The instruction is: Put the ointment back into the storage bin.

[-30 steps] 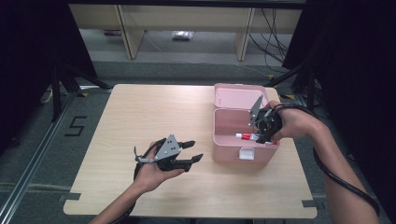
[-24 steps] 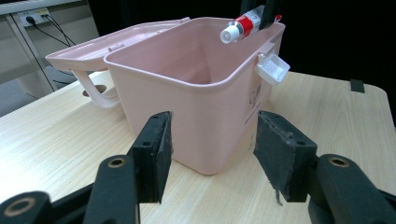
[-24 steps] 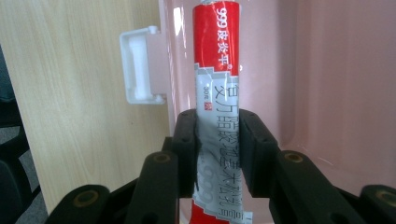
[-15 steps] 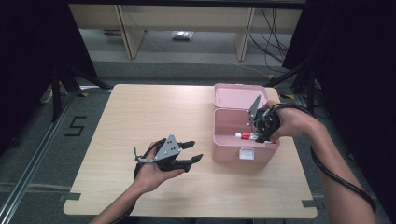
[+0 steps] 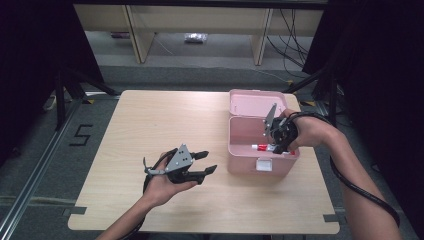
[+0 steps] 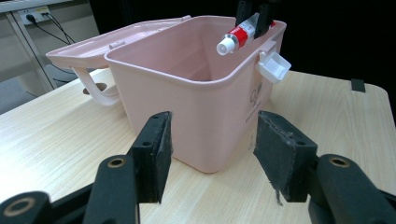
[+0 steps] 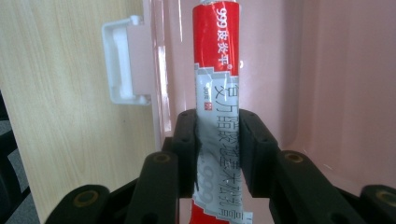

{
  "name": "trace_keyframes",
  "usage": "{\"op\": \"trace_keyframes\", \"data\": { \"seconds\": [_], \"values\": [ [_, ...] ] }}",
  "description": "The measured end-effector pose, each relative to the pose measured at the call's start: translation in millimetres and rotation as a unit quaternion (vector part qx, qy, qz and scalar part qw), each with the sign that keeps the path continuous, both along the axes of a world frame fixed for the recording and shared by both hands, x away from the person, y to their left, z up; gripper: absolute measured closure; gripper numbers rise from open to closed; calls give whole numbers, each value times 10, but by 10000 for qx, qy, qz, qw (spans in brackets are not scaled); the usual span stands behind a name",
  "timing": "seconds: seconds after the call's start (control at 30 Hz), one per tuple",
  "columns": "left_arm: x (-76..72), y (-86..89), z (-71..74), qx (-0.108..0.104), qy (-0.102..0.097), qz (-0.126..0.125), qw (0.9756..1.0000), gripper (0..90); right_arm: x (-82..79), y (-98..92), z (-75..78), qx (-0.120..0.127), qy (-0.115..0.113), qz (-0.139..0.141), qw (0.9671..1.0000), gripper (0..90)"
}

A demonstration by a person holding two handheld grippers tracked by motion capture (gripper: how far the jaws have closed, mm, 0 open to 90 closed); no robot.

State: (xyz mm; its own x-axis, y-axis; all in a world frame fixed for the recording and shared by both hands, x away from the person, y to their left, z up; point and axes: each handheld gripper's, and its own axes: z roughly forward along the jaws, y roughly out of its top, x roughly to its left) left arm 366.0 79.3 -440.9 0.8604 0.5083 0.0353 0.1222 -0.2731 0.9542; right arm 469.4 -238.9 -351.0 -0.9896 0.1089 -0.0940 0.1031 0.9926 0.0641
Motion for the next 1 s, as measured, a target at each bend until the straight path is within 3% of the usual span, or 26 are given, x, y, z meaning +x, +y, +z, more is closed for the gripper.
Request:
{"op": "trace_keyframes", "data": {
  "seconds": [0.13,0.17,0.2,0.27,0.33,0.37,0.4,0.47,0.57,0.6,0.67,0.7,0.83,0.9,0.97,1.0],
  "values": [
    [5,-2,-4,-31,-7,-23,10000,455,-21,-2,-9,-106,45,-232,9997,713],
    [5,-2,-4,-34,-8,-20,10000,455,-6,-6,-26,-28,21,-111,9999,713],
    [4,-1,-3,-25,-4,-14,10000,455,-39,-4,-24,-120,58,-361,9993,713],
    [6,-2,-3,-35,-8,-19,10000,456,-26,-2,-35,-124,53,-312,9994,713],
    [5,-4,-3,-26,-9,-25,10000,455,16,0,-58,-1,64,32,10000,713],
    [3,-3,-1,-14,-7,-19,10000,455,-2,-1,-57,-53,76,-181,9998,713],
    [-3,2,5,33,2,5,10000,455,8,-3,-61,-81,70,-125,9999,713],
    [1,6,8,35,-24,-13,10000,455,-16,3,-59,-135,100,-324,9993,713],
    [-2,7,5,6,7,20,10000,455,-10,4,-76,-127,153,-344,9992,713],
    [-3,7,4,10,6,16,10000,455,26,-1,-99,-63,84,-57,9999,713],
    [-3,6,2,19,3,9,10000,455,20,0,-106,-59,108,-122,9998,713],
    [-2,4,1,17,6,9,10000,455,9,-2,-108,-139,144,-289,9994,713],
    [-4,-1,-2,35,4,-7,10000,455,12,1,-122,-150,97,-304,9994,712],
    [-5,-2,-3,37,-3,-17,10000,455,55,-7,-142,-101,122,1,9999,712],
    [-4,-2,-3,28,-7,-8,10000,455,38,-6,-148,-198,183,-242,9993,712],
    [-4,-2,-2,32,-11,-12,10000,455,39,-6,-158,-216,144,-231,9994,712]
  ]
}}
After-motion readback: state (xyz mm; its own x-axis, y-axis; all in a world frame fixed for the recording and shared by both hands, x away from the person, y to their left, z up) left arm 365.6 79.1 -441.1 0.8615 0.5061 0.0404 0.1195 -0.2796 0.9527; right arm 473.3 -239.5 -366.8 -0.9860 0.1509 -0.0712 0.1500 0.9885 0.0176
